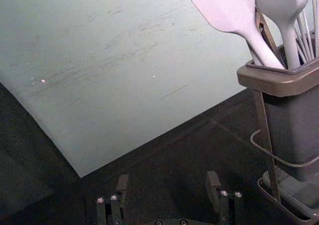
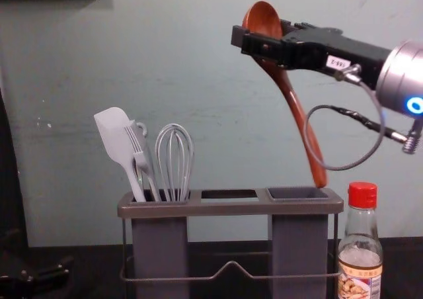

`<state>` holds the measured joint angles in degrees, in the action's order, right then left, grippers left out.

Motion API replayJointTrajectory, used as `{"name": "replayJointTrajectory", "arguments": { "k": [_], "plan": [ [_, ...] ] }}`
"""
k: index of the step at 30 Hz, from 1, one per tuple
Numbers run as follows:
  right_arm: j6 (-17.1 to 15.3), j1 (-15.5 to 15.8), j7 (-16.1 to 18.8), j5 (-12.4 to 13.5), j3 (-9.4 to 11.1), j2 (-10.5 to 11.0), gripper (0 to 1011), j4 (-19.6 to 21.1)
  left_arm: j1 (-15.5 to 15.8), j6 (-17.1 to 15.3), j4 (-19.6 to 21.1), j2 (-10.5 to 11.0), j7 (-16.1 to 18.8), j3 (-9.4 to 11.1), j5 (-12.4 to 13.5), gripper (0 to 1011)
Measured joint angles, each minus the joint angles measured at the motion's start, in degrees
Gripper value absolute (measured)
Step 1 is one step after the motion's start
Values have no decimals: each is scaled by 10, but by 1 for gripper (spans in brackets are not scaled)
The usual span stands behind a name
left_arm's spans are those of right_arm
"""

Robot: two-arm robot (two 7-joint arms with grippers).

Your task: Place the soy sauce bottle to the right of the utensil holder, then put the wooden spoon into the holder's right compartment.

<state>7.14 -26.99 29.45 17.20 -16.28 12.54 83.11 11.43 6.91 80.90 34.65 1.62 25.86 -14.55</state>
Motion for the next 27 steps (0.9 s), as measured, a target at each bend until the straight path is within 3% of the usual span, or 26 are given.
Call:
{"name": "replayJointTrajectory", "arguments": {
  "k": [10,17,27],
  "plan": [
    [82,-14,-16,24,-7,-33,838,-71,0,0,0,0,0,0,0,1000],
    [134,-5,-36,29,-6,-49,838,-93,0,0,0,0,0,0,0,1000],
    [183,11,-30,33,-6,-60,838,-123,0,0,0,0,0,0,0,1000]
  ]
}}
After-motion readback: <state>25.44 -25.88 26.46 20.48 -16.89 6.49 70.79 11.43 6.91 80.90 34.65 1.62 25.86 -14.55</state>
